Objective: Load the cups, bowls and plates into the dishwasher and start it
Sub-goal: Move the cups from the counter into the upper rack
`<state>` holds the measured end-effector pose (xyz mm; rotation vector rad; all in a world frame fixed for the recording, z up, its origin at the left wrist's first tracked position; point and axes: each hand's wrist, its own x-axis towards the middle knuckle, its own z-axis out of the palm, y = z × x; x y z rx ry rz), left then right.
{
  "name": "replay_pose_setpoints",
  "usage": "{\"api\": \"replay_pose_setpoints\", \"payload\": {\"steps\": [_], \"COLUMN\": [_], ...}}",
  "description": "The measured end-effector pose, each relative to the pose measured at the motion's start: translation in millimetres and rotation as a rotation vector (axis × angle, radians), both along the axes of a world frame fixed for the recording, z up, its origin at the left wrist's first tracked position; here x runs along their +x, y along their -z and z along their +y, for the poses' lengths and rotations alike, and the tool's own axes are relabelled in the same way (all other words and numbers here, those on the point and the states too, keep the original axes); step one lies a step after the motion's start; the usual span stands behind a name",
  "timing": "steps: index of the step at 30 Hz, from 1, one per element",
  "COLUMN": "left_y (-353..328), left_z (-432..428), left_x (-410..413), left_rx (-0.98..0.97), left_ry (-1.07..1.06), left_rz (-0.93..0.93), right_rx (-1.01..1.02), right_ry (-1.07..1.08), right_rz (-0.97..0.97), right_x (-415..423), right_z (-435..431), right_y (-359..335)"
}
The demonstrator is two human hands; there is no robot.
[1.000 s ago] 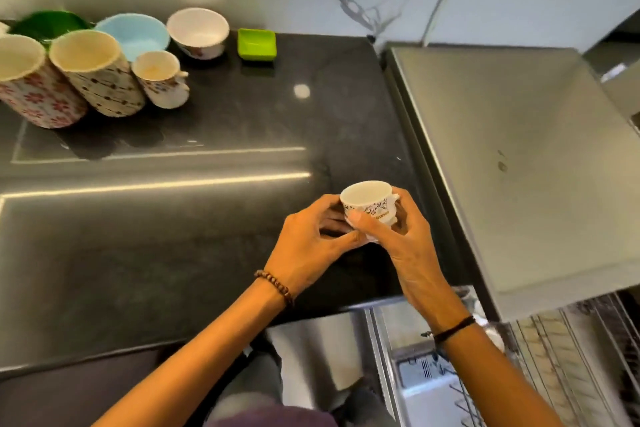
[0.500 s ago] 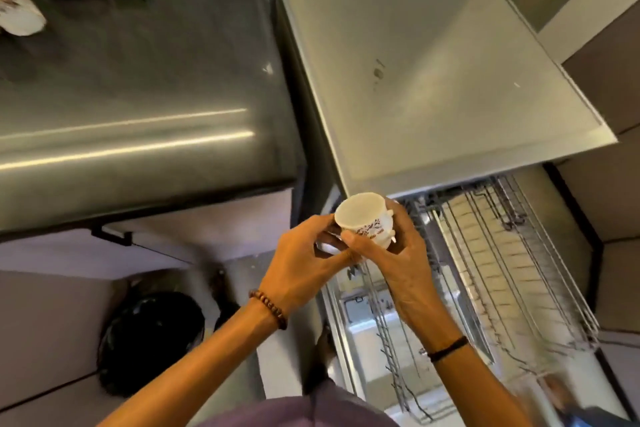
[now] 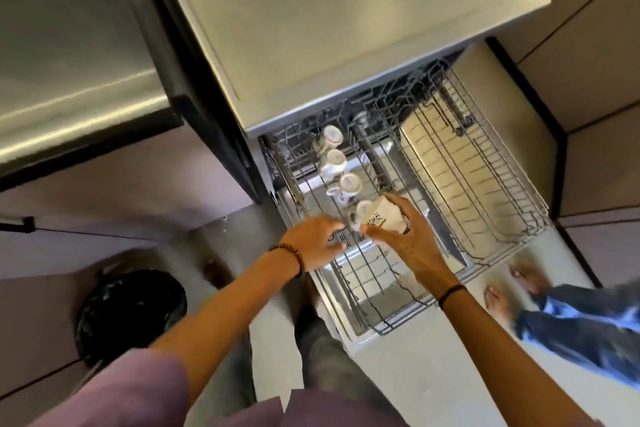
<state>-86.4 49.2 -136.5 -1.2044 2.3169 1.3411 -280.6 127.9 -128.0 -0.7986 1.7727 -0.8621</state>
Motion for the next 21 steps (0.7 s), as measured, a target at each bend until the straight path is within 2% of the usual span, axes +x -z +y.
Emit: {"api": "replay_pose_setpoints", "payload": {"steps": [4,10,15,21], "left_y": [20,28,29,31], "left_z": [1,4,3,4], "left_x": [3,9,9,10], "left_rx": [-0.094,-0.134,-0.143,-0.140], "left_ry": [0.187,0.219,0.217,0.221], "left_rz": [-0.164,-0.164,-0.162,-0.173], "right_rx": [0.065,0.194,0.259,0.302], "right_ry": [-0.082,-0.240,-0.371,-0.406], "right_rz": [0.179,0.475,0.567,0.665], "right_x": [-36,-56,-43,-26], "right_z": [14,15,9,5], "right_y": [38,83,107,121]}}
